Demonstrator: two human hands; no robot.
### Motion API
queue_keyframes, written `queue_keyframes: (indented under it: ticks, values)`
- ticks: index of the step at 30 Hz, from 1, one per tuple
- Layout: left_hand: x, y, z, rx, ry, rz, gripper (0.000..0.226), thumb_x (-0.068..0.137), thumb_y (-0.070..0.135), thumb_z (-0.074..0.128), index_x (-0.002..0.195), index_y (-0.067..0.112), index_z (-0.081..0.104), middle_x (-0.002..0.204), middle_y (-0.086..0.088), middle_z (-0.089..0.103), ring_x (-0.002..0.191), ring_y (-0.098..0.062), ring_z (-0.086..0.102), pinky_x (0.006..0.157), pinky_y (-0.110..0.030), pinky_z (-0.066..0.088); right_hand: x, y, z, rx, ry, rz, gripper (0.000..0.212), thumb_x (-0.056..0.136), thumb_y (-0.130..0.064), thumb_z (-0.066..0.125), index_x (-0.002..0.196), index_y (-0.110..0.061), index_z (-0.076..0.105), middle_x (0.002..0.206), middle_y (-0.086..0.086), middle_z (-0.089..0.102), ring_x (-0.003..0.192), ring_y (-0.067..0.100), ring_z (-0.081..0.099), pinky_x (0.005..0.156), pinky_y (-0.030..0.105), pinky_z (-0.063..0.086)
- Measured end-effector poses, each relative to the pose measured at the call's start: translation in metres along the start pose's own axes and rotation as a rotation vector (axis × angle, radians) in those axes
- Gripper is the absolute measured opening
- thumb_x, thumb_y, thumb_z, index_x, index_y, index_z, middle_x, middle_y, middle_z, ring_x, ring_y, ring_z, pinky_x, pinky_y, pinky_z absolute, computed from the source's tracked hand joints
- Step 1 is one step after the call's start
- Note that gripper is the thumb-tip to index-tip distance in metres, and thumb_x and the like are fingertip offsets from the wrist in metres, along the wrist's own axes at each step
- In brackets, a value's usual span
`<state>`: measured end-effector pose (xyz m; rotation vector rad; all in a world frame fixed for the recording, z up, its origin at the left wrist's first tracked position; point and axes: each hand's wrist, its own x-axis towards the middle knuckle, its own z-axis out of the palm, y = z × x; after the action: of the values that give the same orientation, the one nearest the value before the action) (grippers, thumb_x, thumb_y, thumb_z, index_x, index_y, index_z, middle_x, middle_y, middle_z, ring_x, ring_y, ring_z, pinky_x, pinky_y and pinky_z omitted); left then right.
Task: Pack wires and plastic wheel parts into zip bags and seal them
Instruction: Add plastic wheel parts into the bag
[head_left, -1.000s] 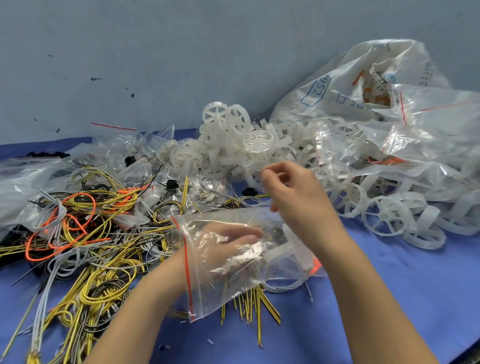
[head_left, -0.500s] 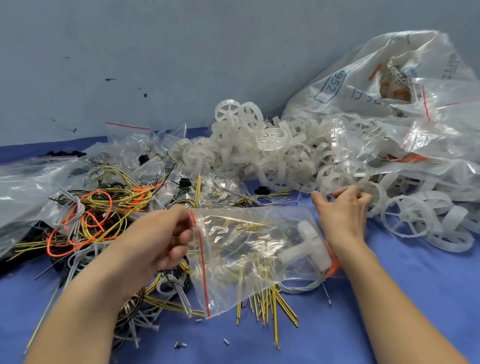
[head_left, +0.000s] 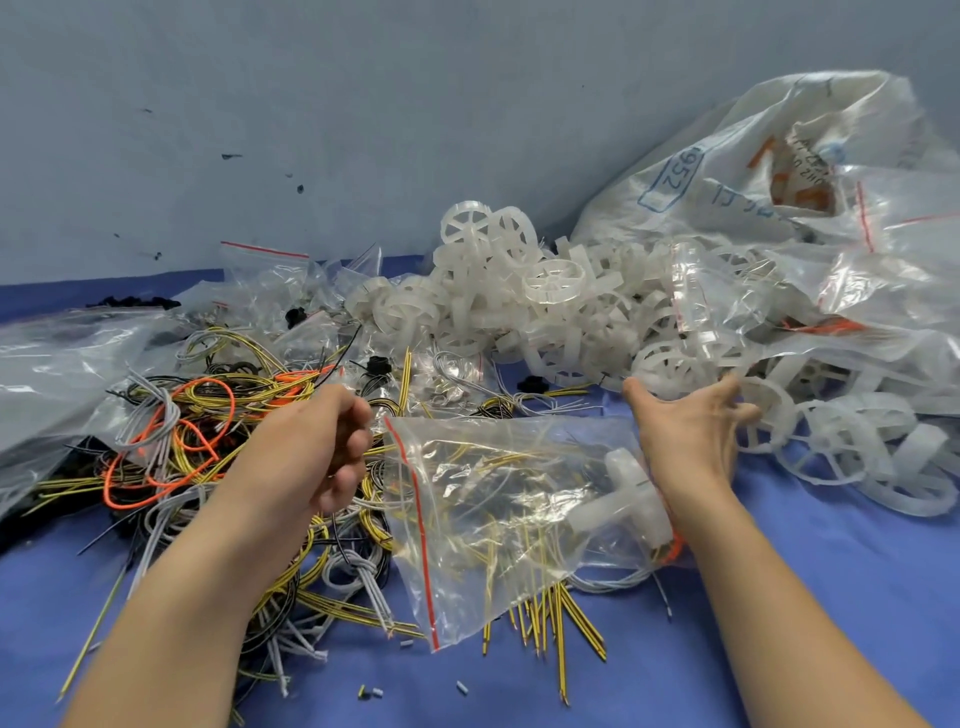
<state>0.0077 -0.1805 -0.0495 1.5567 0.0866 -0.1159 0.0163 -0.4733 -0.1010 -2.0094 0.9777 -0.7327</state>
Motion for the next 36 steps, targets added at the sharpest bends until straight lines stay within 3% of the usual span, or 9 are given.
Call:
queue_keyframes:
  ticks: [6,9,11,13,16,20,27,32,36]
  values:
    - [-0.003,0.002,0.005,-0.009,0.061,0.096,0.025,0.088,0.024,0.048,0.067,0.022,0.062,0.054,0.004,0.051,0.037,-0.01,0.038,0.034,-0.016,0.026,-0.012,-0.026,-0.029,0.099,-0.019,-0.133,0.086,0.075,-0.064,0.065,0.135,-0.008,0.04,0.119,0.009,0.035,0.089,0.029,0.045,0.076,0.035,0.036]
    - [-0.01,0.008,0.009,0.002,0.038,0.274,0.033,0.094,0.028,0.048,0.069,0.031,0.068,0.059,0.007,0.052,0.041,-0.007,0.039,0.034,-0.017,0.028,-0.031,-0.051,-0.047,0.352,-0.346,-0.256,0.087,0.064,-0.08,0.061,0.13,-0.024,0.048,0.119,-0.004,0.053,0.098,0.013,0.058,0.078,0.033,0.047]
    - [-0.016,0.012,0.015,-0.013,-0.009,0.378,0.03,0.099,0.035,0.046,0.079,0.034,0.069,0.061,0.008,0.053,0.044,-0.005,0.039,0.035,-0.016,0.028,-0.046,-0.066,-0.056,0.467,-0.612,-0.375,0.074,0.064,-0.081,0.059,0.119,-0.033,0.053,0.096,-0.017,0.067,0.085,-0.001,0.064,0.07,0.019,0.051]
    - [-0.021,0.016,0.02,-0.031,-0.094,0.418,0.028,0.099,0.048,0.044,0.091,0.036,0.068,0.064,0.008,0.053,0.045,-0.006,0.038,0.035,-0.016,0.028,-0.061,-0.076,-0.061,0.472,-0.782,-0.494,0.065,0.069,-0.078,0.057,0.117,-0.035,0.058,0.073,-0.026,0.067,0.068,-0.008,0.063,0.063,0.008,0.048]
    - [-0.03,0.018,0.026,-0.031,-0.253,0.409,0.037,0.091,0.063,0.043,0.107,0.038,0.065,0.069,0.004,0.057,0.044,-0.008,0.04,0.036,-0.017,0.031,-0.075,-0.081,-0.061,0.462,-0.918,-0.58,0.062,0.07,-0.075,0.056,0.118,-0.036,0.061,0.068,-0.025,0.062,0.066,-0.004,0.06,0.068,0.008,0.049]
    - [-0.037,0.017,0.027,-0.011,-0.294,0.425,0.027,0.091,0.056,0.05,0.098,0.036,0.068,0.069,0.003,0.057,0.043,-0.01,0.042,0.037,-0.017,0.03,-0.085,-0.082,-0.058,0.459,-0.948,-0.591,0.052,0.072,-0.065,0.066,0.116,-0.037,0.066,0.081,-0.02,0.056,0.069,-0.004,0.056,0.066,0.009,0.044]
    - [-0.034,0.016,0.0,-0.089,-0.264,0.382,0.023,0.091,0.046,0.06,0.083,0.026,0.067,0.064,0.002,0.053,0.043,-0.011,0.041,0.039,-0.018,0.03,-0.097,-0.085,-0.049,0.431,-0.962,-0.671,0.07,0.079,-0.076,0.057,0.138,-0.039,0.05,0.116,-0.014,0.059,0.089,0.001,0.066,0.077,0.02,0.054]
    - [-0.021,0.014,-0.036,-0.071,-0.06,0.152,0.033,0.096,0.029,0.048,0.068,0.019,0.064,0.051,0.001,0.025,0.036,-0.011,0.025,0.039,-0.016,0.024,-0.106,-0.087,-0.041,0.223,-0.676,-0.703,0.05,0.086,-0.069,0.048,0.119,-0.032,0.056,0.095,-0.015,0.06,0.082,-0.004,0.059,0.069,0.019,0.045]
    - [-0.024,0.007,-0.044,0.093,-0.171,-0.031,0.036,0.098,0.031,0.047,0.072,0.01,0.059,0.049,-0.001,0.021,0.039,-0.013,0.021,0.04,-0.017,0.022,-0.13,-0.085,-0.038,0.017,-0.745,-0.722,0.045,0.086,-0.065,0.055,0.12,-0.036,0.048,0.093,-0.017,0.05,0.083,0.001,0.053,0.069,0.025,0.042]
